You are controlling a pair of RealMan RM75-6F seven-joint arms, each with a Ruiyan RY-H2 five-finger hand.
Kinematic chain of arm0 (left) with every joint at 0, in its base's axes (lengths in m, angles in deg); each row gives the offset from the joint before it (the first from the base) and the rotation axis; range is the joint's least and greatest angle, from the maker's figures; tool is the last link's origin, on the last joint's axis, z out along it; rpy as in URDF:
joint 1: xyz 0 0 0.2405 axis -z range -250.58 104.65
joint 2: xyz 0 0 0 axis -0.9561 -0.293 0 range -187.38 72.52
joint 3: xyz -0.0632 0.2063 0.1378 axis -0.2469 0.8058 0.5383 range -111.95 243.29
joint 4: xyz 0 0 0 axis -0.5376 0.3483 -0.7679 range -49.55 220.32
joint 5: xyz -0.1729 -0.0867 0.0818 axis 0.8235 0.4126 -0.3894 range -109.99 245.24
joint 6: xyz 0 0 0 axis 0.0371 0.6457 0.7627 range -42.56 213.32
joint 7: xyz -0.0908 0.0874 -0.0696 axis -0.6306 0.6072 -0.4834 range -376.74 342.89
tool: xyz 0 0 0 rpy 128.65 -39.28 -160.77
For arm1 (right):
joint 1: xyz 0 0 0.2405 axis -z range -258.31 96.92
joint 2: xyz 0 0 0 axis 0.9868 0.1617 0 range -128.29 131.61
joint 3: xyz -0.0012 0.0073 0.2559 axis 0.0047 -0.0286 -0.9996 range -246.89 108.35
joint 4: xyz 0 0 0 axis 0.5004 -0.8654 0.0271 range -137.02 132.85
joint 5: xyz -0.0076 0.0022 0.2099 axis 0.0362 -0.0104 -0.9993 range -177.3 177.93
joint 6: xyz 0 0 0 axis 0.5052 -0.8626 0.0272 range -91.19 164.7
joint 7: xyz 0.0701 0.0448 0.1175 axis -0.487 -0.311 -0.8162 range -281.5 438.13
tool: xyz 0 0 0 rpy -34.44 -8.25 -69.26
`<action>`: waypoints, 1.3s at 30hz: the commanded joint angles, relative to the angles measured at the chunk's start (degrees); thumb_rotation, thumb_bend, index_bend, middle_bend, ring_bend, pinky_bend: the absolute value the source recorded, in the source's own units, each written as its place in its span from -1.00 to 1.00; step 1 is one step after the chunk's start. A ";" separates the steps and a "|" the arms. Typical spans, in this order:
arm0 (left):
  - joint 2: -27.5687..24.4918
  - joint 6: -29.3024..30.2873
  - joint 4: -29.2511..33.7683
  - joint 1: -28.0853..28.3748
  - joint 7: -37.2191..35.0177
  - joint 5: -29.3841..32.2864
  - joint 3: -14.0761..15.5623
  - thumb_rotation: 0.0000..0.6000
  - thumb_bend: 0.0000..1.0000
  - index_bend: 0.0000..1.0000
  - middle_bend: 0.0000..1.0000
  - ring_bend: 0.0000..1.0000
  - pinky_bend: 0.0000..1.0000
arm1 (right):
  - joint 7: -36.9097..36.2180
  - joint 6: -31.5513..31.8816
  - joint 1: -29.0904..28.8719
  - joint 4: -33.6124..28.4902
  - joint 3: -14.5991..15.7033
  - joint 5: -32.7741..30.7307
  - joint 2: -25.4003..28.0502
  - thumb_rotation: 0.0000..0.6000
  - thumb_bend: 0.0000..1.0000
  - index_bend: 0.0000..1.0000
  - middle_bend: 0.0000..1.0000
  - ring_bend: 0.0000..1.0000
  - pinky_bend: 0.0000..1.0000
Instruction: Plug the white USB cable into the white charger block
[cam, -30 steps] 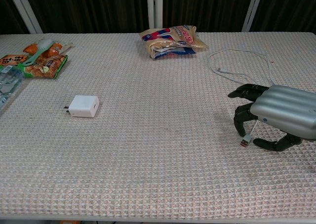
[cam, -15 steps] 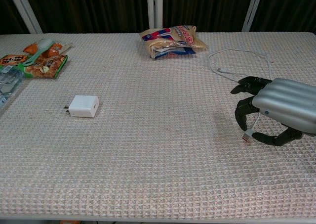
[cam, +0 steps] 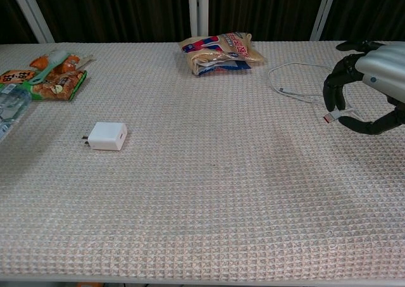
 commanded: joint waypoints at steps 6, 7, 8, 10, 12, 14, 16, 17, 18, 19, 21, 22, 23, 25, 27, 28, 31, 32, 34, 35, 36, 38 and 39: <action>3.28 -11.85 0.99 9.72 3.47 0.42 -1.51 1.00 -0.69 -0.83 -0.88 -1.00 -1.00 | 1.14 -1.51 -1.10 -5.14 -3.34 -4.03 4.36 1.00 -0.24 0.15 0.04 -0.48 -0.91; 3.77 -12.88 0.98 10.49 3.80 0.61 -1.50 1.00 -0.69 -0.81 -0.86 -1.00 -1.00 | 1.39 -1.94 -1.36 -5.92 -3.70 -4.49 5.07 1.00 -0.24 0.15 0.04 -0.48 -0.91; 4.31 -13.77 0.95 11.21 4.16 0.78 -1.48 1.00 -0.69 -0.79 -0.84 -1.00 -1.00 | 1.61 -2.40 -1.61 -6.73 -4.06 -5.01 5.80 1.00 -0.24 0.15 0.04 -0.48 -0.91; 5.70 -15.50 0.76 12.66 5.21 1.29 -1.45 1.00 -0.69 -0.75 -0.81 -1.00 -1.00 | 2.17 -3.44 -2.20 -8.47 -4.91 -6.25 7.46 1.00 -0.24 0.15 0.04 -0.48 -0.91; 7.23 -17.24 0.33 14.05 6.31 2.24 -1.48 1.00 -0.69 -0.71 -0.78 -1.00 -1.00 | 3.14 -4.24 -2.69 -9.82 -5.67 -7.39 8.87 1.00 -0.24 0.15 0.04 -0.48 -0.91; 8.71 -18.52 -0.38 15.13 7.02 3.56 -1.77 1.00 -0.68 -0.66 -0.76 -1.00 -1.00 | 3.82 -4.56 -2.98 -10.63 -6.13 -8.06 9.65 1.00 -0.24 0.15 0.04 -0.48 -0.91; 10.41 -20.00 -1.42 16.29 7.83 5.37 -2.03 1.00 -0.67 -0.61 -0.71 -1.00 -1.00 | 4.06 -4.77 -3.13 -11.28 -6.44 -8.71 10.23 1.00 -0.24 0.15 0.04 -0.48 -0.91; 11.01 -20.69 -1.83 16.78 8.10 6.16 -2.10 1.00 -0.67 -0.60 -0.70 -1.00 -1.00 | 4.10 -4.77 -3.15 -11.43 -6.52 -8.91 10.42 1.00 -0.24 0.15 0.04 -0.48 -0.91; 11.76 -21.47 -2.39 17.34 8.39 7.14 -2.14 1.00 -0.67 -0.59 -0.69 -1.00 -1.00 | 4.14 -4.72 -3.14 -11.53 -6.57 -9.10 10.61 1.00 -0.24 0.16 0.04 -0.48 -0.91; 12.27 -21.96 -2.78 17.71 8.59 7.76 -2.12 1.00 -0.67 -0.59 -0.68 -1.00 -1.00 | 4.10 -4.67 -3.11 -11.57 -6.55 -9.18 10.72 1.00 -0.24 0.16 0.04 -0.48 -0.91; 13.42 -22.66 -3.78 18.41 9.33 9.10 -2.06 1.00 -0.67 -0.59 -0.67 -1.00 -1.00 | 3.95 -4.43 -2.98 -11.62 -6.47 -9.26 10.91 1.00 -0.24 0.16 0.03 -0.48 -0.91; 13.97 -22.76 -4.20 18.62 9.62 9.70 -2.06 1.00 -0.67 -0.59 -0.67 -1.00 -1.00 | 3.84 -4.34 -2.93 -11.62 -6.43 -9.29 10.96 1.00 -0.24 0.16 0.03 -0.48 -0.91; 14.52 -22.88 -4.57 18.83 9.84 10.31 -2.08 1.00 -0.67 -0.58 -0.66 -1.00 -1.00 | 3.70 -4.27 -2.89 -11.61 -6.38 -9.30 11.00 1.00 -0.24 0.16 0.03 -0.48 -0.91; 15.84 -23.16 -5.38 19.38 9.89 11.64 -2.26 1.00 -0.66 -0.55 -0.62 -0.99 -1.00 | 3.39 -4.09 -2.80 -11.48 -6.23 -9.23 10.99 1.00 -0.24 0.17 0.03 -0.48 -0.91; 17.22 -23.43 -6.26 19.94 9.58 12.70 -2.42 1.00 -0.60 -0.51 -0.58 -0.98 -0.99 | 3.03 -3.98 -2.71 -11.30 -6.03 -9.15 10.90 1.00 -0.24 0.17 0.03 -0.48 -0.91; 17.75 -23.59 -6.64 20.20 9.54 13.15 -2.47 1.00 -0.57 -0.50 -0.57 -0.98 -0.98 | 2.88 -3.92 -2.66 -11.20 -5.93 -9.12 10.85 1.00 -0.24 0.17 0.03 -0.48 -0.91; 19.44 -23.74 -7.95 20.98 9.87 14.12 -2.42 1.00 -0.49 -0.45 -0.51 -0.93 -0.95 | 2.37 -3.75 -2.48 -10.99 -5.64 -9.04 10.79 1.00 -0.24 0.18 0.03 -0.48 -0.91; 19.90 -23.84 -8.24 21.24 10.05 14.47 -2.31 1.00 -0.49 -0.45 -0.50 -0.93 -0.94 | 2.23 -3.61 -2.39 -10.96 -5.56 -8.99 10.81 1.00 -0.24 0.18 0.03 -0.48 -0.91; 20.40 -23.91 -8.41 21.54 10.19 14.98 -2.17 1.00 -0.49 -0.45 -0.49 -0.93 -0.93 | 2.04 -3.34 -2.24 -10.97 -5.49 -8.95 10.87 1.00 -0.24 0.18 0.03 -0.48 -0.91; 20.62 -23.92 -8.49 21.71 10.40 15.29 -2.03 1.00 -0.49 -0.45 -0.49 -0.93 -0.93 | 1.97 -3.19 -2.15 -11.00 -5.43 -8.92 10.92 1.00 -0.24 0.18 0.03 -0.48 -0.91; 20.79 -23.88 -8.56 21.82 10.54 15.51 -1.93 1.00 -0.49 -0.45 -0.49 -0.93 -0.93 | 1.91 -3.09 -2.08 -11.01 -5.39 -8.91 10.94 1.00 -0.24 0.19 0.03 -0.48 -0.91; 21.08 -23.84 -8.67 21.98 10.74 16.09 -1.66 1.00 -0.49 -0.45 -0.49 -0.92 -0.93 | 1.75 -2.90 -1.92 -11.00 -5.26 -8.89 10.94 1.00 -0.23 0.19 0.03 -0.48 -0.91; 21.16 -23.80 -8.70 22.01 10.81 16.37 -1.55 1.00 -0.49 -0.45 -0.49 -0.92 -0.93 | 1.66 -2.84 -1.86 -10.98 -5.19 -8.87 10.93 1.00 -0.23 0.19 0.03 -0.48 -0.91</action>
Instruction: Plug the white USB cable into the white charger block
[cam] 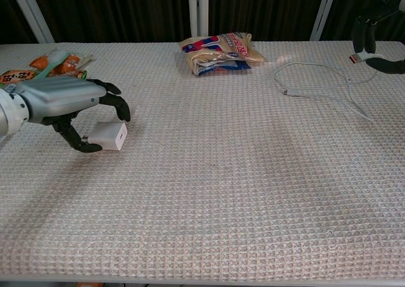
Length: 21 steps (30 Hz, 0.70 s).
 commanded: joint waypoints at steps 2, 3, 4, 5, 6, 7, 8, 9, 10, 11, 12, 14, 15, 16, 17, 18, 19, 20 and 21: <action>0.37 0.39 -0.07 0.10 0.46 1.06 0.37 1.00 -0.49 -0.45 -0.49 -0.93 -0.93 | -0.24 0.23 0.20 0.15 0.18 0.03 -0.07 1.00 -0.22 0.19 0.03 -0.48 -0.91; 0.52 0.75 -0.10 0.05 0.95 1.74 0.40 1.00 -0.50 -0.45 -0.49 -0.92 -0.93 | -0.41 0.29 0.28 0.23 0.24 0.01 -0.13 1.00 -0.22 0.19 0.03 -0.48 -0.91; 0.66 1.07 -0.14 0.01 1.52 2.40 0.40 1.00 -0.50 -0.44 -0.49 -0.93 -0.93 | -0.54 0.34 0.32 0.30 0.28 0.00 -0.17 1.00 -0.22 0.19 0.03 -0.48 -0.91; 0.76 1.32 -0.14 -0.01 2.08 3.09 0.40 0.98 -0.50 -0.44 -0.49 -0.92 -0.92 | -0.63 0.39 0.36 0.39 0.31 0.02 -0.21 1.00 -0.22 0.19 0.03 -0.48 -0.91; 0.87 1.68 -0.06 -0.07 2.74 4.09 0.36 0.94 -0.50 -0.43 -0.48 -0.91 -0.92 | -0.75 0.44 0.38 0.48 0.35 0.06 -0.26 1.00 -0.22 0.20 0.03 -0.48 -0.91; 0.93 1.98 0.08 -0.14 3.16 4.82 0.33 0.88 -0.50 -0.42 -0.47 -0.90 -0.92 | -0.87 0.50 0.40 0.52 0.36 0.12 -0.28 1.00 -0.22 0.20 0.03 -0.48 -0.91; 0.94 2.25 0.30 -0.21 3.54 5.47 0.34 0.84 -0.50 -0.42 -0.47 -0.89 -0.92 | -0.99 0.57 0.42 0.57 0.37 0.19 -0.31 1.00 -0.22 0.20 0.03 -0.48 -0.91; 0.88 2.64 0.69 -0.31 3.91 6.21 0.36 0.76 -0.51 -0.41 -0.46 -0.89 -0.92 | -1.12 0.64 0.44 0.64 0.41 0.27 -0.34 1.00 -0.22 0.20 0.03 -0.48 -0.91; 0.84 2.94 0.98 -0.40 4.12 6.65 0.40 0.68 -0.51 -0.39 -0.46 -0.88 -0.92 | -1.22 0.69 0.45 0.68 0.43 0.34 -0.37 1.00 -0.22 0.20 0.03 -0.48 -0.91; 0.76 3.18 1.25 -0.45 4.39 7.01 0.50 0.64 -0.51 -0.38 -0.46 -0.88 -0.92 | -1.33 0.72 0.45 0.74 0.46 0.42 -0.42 1.00 -0.22 0.20 0.03 -0.48 -0.91; 0.63 3.42 1.61 -0.49 4.72 7.39 0.67 0.60 -0.52 -0.37 -0.45 -0.88 -0.92 | -1.48 0.72 0.44 0.81 0.51 0.51 -0.48 1.00 -0.22 0.21 0.03 -0.48 -0.91; 0.52 3.61 2.09 -0.52 4.96 7.83 0.93 0.55 -0.52 -0.36 -0.44 -0.86 -0.92 | -1.74 0.70 0.45 0.96 0.60 0.60 -0.61 1.00 -0.22 0.21 0.03 -0.48 -0.91; 0.46 3.65 2.40 -0.49 4.99 8.05 1.07 0.53 -0.52 -0.36 -0.44 -0.86 -0.92 | -1.90 0.69 0.46 1.05 0.66 0.65 -0.68 1.00 -0.22 0.21 0.03 -0.48 -0.91; 0.46 3.73 2.58 -0.47 4.92 8.15 1.14 0.49 -0.53 -0.36 -0.44 -0.86 -0.91 | -1.98 0.72 0.47 1.14 0.69 0.69 -0.74 1.00 -0.21 0.21 0.03 -0.48 -0.91; 0.48 3.83 2.70 -0.44 4.89 8.21 1.18 0.47 -0.53 -0.36 -0.44 -0.86 -0.91 | -2.04 0.79 0.50 1.23 0.71 0.73 -0.81 1.00 -0.21 0.21 0.03 -0.48 -0.91; 0.51 3.92 2.78 -0.35 4.93 8.27 1.26 0.47 -0.53 -0.36 -0.44 -0.86 -0.91 | -2.16 0.84 0.54 1.28 0.75 0.77 -0.87 1.00 -0.21 0.21 0.03 -0.48 -0.91; 0.54 3.93 2.82 -0.28 4.94 8.36 1.32 0.46 -0.53 -0.36 -0.44 -0.86 -0.91 | -2.24 0.93 0.59 1.29 0.78 0.83 -0.89 1.00 -0.21 0.22 0.03 -0.48 -0.91; 0.58 3.91 2.84 -0.18 4.97 8.48 1.36 0.46 -0.53 -0.35 -0.44 -0.86 -0.91 | -2.27 1.05 0.63 1.35 0.79 0.88 -0.92 1.00 -0.20 0.22 0.03 -0.48 -0.91; 0.59 3.83 2.89 -0.04 5.00 8.59 1.44 0.46 -0.53 -0.35 -0.44 -0.86 -0.91 | -2.31 1.15 0.70 1.39 0.82 0.92 -0.92 1.00 -0.20 0.22 0.03 -0.48 -0.91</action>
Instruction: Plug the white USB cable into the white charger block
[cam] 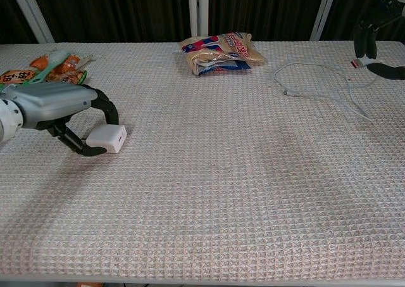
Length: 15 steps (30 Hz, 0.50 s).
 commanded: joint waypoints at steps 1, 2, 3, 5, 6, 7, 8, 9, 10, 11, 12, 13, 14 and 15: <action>0.03 -0.12 0.10 0.24 0.01 0.13 0.17 0.46 -0.53 -0.35 -0.43 -0.86 -0.91 | -0.12 0.17 0.14 0.03 0.07 0.05 0.00 1.00 -0.20 0.22 0.03 -0.48 -0.91; 0.05 -0.12 0.07 0.32 0.00 0.10 0.24 0.46 -0.53 -0.35 -0.43 -0.86 -0.91 | -0.13 0.24 0.19 0.01 0.08 0.07 0.03 1.00 -0.20 0.22 0.03 -0.48 -0.91; 0.12 -0.03 -0.07 0.42 0.07 0.01 0.35 0.46 -0.53 -0.35 -0.43 -0.86 -0.91 | -0.12 0.34 0.25 0.03 0.10 0.07 0.04 1.00 -0.20 0.22 0.03 -0.48 -0.91; 0.34 0.31 -0.60 0.58 0.45 -0.15 0.48 0.46 -0.53 -0.34 -0.43 -0.86 -0.91 | -0.17 0.41 0.33 0.01 0.11 0.02 0.04 1.00 -0.20 0.22 0.03 -0.48 -0.91; 0.50 0.47 -1.00 0.68 0.67 -0.14 0.55 0.47 -0.53 -0.33 -0.42 -0.86 -0.91 | -0.17 0.46 0.37 0.03 0.12 0.01 0.02 1.00 -0.20 0.22 0.03 -0.48 -0.91; 0.56 0.45 -1.17 0.74 0.65 -0.05 0.57 0.49 -0.53 -0.32 -0.42 -0.86 -0.91 | -0.19 0.47 0.39 0.04 0.13 -0.02 0.01 1.00 -0.20 0.22 0.03 -0.48 -0.91; 0.57 0.39 -1.25 0.81 0.56 0.05 0.58 0.52 -0.53 -0.31 -0.41 -0.86 -0.91 | -0.21 0.48 0.41 0.04 0.12 -0.04 -0.01 1.00 -0.20 0.22 0.03 -0.48 -0.91; 0.51 0.33 -1.33 0.91 0.58 0.09 0.66 0.55 -0.53 -0.31 -0.40 -0.86 -0.91 | -0.18 0.52 0.43 0.08 0.11 -0.06 -0.05 1.00 -0.20 0.22 0.03 -0.48 -0.91; 0.48 0.38 -1.36 0.96 0.57 0.02 0.70 0.57 -0.53 -0.30 -0.39 -0.85 -0.91 | -0.17 0.52 0.45 0.09 0.13 -0.06 -0.07 1.00 -0.20 0.22 0.03 -0.48 -0.91; 0.51 0.46 -1.36 0.99 0.41 -0.07 0.71 0.57 -0.53 -0.27 -0.37 -0.84 -0.91 | -0.20 0.54 0.47 0.10 0.13 -0.07 -0.10 1.00 -0.20 0.22 0.03 -0.48 -0.91; 0.58 0.47 -1.43 1.00 0.10 -0.14 0.75 0.58 -0.53 -0.24 -0.34 -0.82 -0.91 | -0.22 0.58 0.49 0.16 0.13 -0.08 -0.18 1.00 -0.20 0.22 0.03 -0.48 -0.91; 0.64 0.55 -1.55 1.01 -0.07 -0.23 0.75 0.59 -0.52 -0.21 -0.31 -0.80 -0.91 | -0.24 0.57 0.49 0.20 0.15 -0.07 -0.24 1.00 -0.20 0.23 0.03 -0.48 -0.91; 0.71 0.63 -1.72 1.05 -0.13 -0.29 0.76 0.59 -0.52 -0.19 -0.29 -0.78 -0.91 | -0.30 0.55 0.49 0.24 0.17 -0.06 -0.30 1.00 -0.20 0.23 0.03 -0.48 -0.91; 0.80 0.73 -1.89 1.11 -0.22 -0.33 0.74 0.60 -0.52 -0.15 -0.24 -0.75 -0.91 | -0.33 0.56 0.50 0.34 0.17 -0.06 -0.39 1.00 -0.20 0.23 0.03 -0.48 -0.91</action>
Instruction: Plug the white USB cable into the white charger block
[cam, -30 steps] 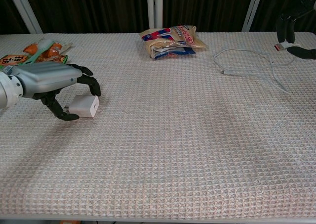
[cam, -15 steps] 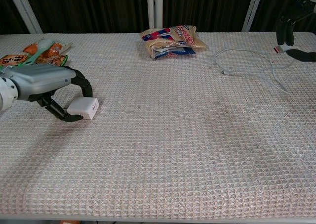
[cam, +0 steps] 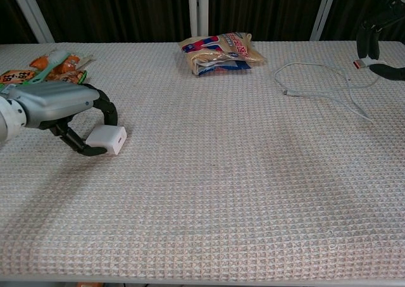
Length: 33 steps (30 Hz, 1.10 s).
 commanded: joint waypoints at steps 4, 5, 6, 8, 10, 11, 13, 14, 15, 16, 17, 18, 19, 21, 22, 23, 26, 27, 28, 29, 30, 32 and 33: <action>0.36 0.97 -0.16 -0.01 -1.15 -0.16 -0.53 0.61 -0.53 0.00 -0.08 -0.60 -0.89 | 0.05 -0.30 -0.08 0.28 0.05 -0.17 -0.25 1.00 -0.19 0.24 0.04 -0.48 -0.90; 0.29 1.18 0.00 -0.01 -1.24 -0.10 -0.69 0.61 -0.53 0.00 -0.06 -0.59 -0.89 | 0.12 -0.48 -0.19 0.26 0.00 -0.22 -0.30 1.00 -0.19 0.24 0.04 -0.48 -0.89; 0.12 1.42 0.33 0.04 -1.17 0.15 -0.92 0.61 -0.53 0.01 -0.05 -0.57 -0.89 | 0.17 -0.79 -0.48 0.19 -0.15 -0.25 -0.44 1.00 -0.19 0.24 0.04 -0.48 -0.88; -0.27 1.78 1.00 0.26 -0.61 0.64 -1.36 0.60 -0.53 0.00 -0.04 -0.56 -0.88 | 0.22 -1.72 -1.22 -0.03 -0.45 -0.41 -0.86 1.00 -0.19 0.24 0.04 -0.48 -0.86; -0.83 2.28 2.15 0.63 0.55 1.59 -2.00 0.59 -0.53 0.01 -0.03 -0.53 -0.88 | 0.38 -3.41 -2.56 -0.37 -0.97 -0.80 -1.85 1.00 -0.18 0.24 0.05 -0.48 -0.85; -1.11 2.54 2.78 0.82 1.23 2.11 -2.30 0.57 -0.54 0.01 -0.02 -0.53 -0.87 | 0.62 -4.16 -3.22 -0.42 -1.28 -1.04 -2.49 1.00 -0.18 0.25 0.05 -0.48 -0.84; -1.74 3.27 4.50 1.39 3.17 3.48 -3.05 0.53 -0.55 0.00 -0.02 -0.53 -0.87 | 1.46 -5.97 -5.03 -0.28 -2.01 -1.38 -4.39 1.00 -0.17 0.25 0.05 -0.48 -0.83; -2.03 3.61 5.35 1.67 4.17 4.22 -3.40 0.52 -0.55 0.01 -0.02 -0.53 -0.87 | 1.78 -6.91 -5.87 -0.30 -2.37 -1.76 -5.29 1.00 -0.16 0.25 0.05 -0.48 -0.83; -2.39 4.19 6.58 2.07 5.58 5.31 -3.92 0.51 -0.55 0.01 -0.02 -0.53 -0.87 | 2.29 -8.11 -7.03 -0.27 -2.97 -2.41 -6.57 1.00 -0.15 0.26 0.05 -0.47 -0.82; -2.58 4.84 7.47 2.34 6.64 6.03 -4.33 0.50 -0.55 0.01 -0.02 -0.53 -0.87 | 2.79 -9.06 -7.91 -0.15 -3.48 -3.12 -7.57 1.00 -0.14 0.26 0.05 -0.47 -0.82; -2.71 5.59 8.33 2.59 7.73 6.75 -4.70 0.50 -0.56 0.01 -0.02 -0.53 -0.87 | 3.38 -10.00 -8.77 -0.03 -4.03 -4.07 -8.61 1.00 -0.13 0.27 0.05 -0.47 -0.82; -2.86 6.67 9.54 2.86 9.08 7.74 -5.23 0.50 -0.56 0.01 -0.02 -0.53 -0.87 | 4.16 -11.14 -9.85 0.16 -4.80 -5.58 -10.07 1.00 -0.12 0.27 0.05 -0.47 -0.82; -2.89 7.53 10.42 3.03 9.93 8.44 -5.64 0.49 -0.56 0.01 -0.02 -0.52 -0.87 | 4.82 -11.97 -10.58 0.29 -5.38 -6.99 -11.12 1.00 -0.11 0.27 0.05 -0.47 -0.82; -2.89 9.43 12.13 3.46 11.95 9.84 -6.39 0.50 -0.57 0.00 -0.02 -0.51 -0.87 | 6.54 -12.81 -12.06 0.78 -6.81 -10.05 -13.84 1.00 -0.09 0.28 0.05 -0.46 -0.82; -2.92 10.08 12.80 3.71 12.93 10.47 -6.62 0.49 -0.57 0.00 -0.01 -0.50 -0.87 | 7.42 -13.01 -12.68 1.06 -7.32 -11.16 -14.96 1.00 -0.08 0.28 0.05 -0.46 -0.82; -2.92 10.66 13.43 3.99 13.88 11.14 -6.84 0.50 -0.57 0.01 -0.01 -0.49 -0.87 | 8.22 -13.02 -13.24 1.33 -7.81 -12.10 -16.05 1.00 -0.08 0.28 0.05 -0.46 -0.82; -2.66 12.50 15.21 4.94 16.59 13.45 -7.65 0.50 -0.58 0.01 0.00 -0.47 -0.87 | 11.10 -13.07 -15.02 2.40 -9.20 -15.50 -19.28 1.00 -0.07 0.28 0.05 -0.46 -0.82; -2.49 13.19 15.81 5.34 17.55 14.49 -8.03 0.49 -0.59 0.01 0.00 -0.46 -0.87 | 12.05 -13.09 -15.69 2.82 -9.84 -17.18 -20.47 1.00 -0.07 0.28 0.05 -0.46 -0.82; -2.32 13.73 16.20 5.66 18.23 15.12 -8.31 0.49 -0.59 0.01 0.00 -0.46 -0.87 | 12.77 -13.03 -16.17 3.16 -10.29 -18.44 -21.35 1.00 -0.07 0.28 0.05 -0.46 -0.82; -2.11 14.33 16.50 5.97 18.91 15.66 -8.55 0.50 -0.60 0.01 0.00 -0.46 -0.87 | 13.38 -12.94 -16.62 3.50 -10.72 -19.66 -22.21 1.00 -0.07 0.28 0.05 -0.46 -0.82; -1.80 15.10 16.90 6.39 19.86 16.32 -8.80 0.50 -0.60 0.01 0.00 -0.46 -0.86 | 14.14 -12.71 -17.19 3.95 -11.29 -21.28 -23.36 1.00 -0.07 0.28 0.05 -0.46 -0.82; -1.31 16.04 17.51 6.95 20.79 17.21 -9.21 0.49 -0.61 0.01 0.00 -0.46 -0.87 | 15.30 -12.24 -18.06 4.71 -12.03 -23.39 -25.04 1.00 -0.07 0.28 0.05 -0.46 -0.82; -0.98 16.65 17.82 7.29 21.30 17.75 -9.45 0.49 -0.61 0.00 0.00 -0.46 -0.87 | 15.83 -11.96 -18.60 5.17 -12.50 -24.72 -26.10 1.00 -0.06 0.28 0.05 -0.46 -0.82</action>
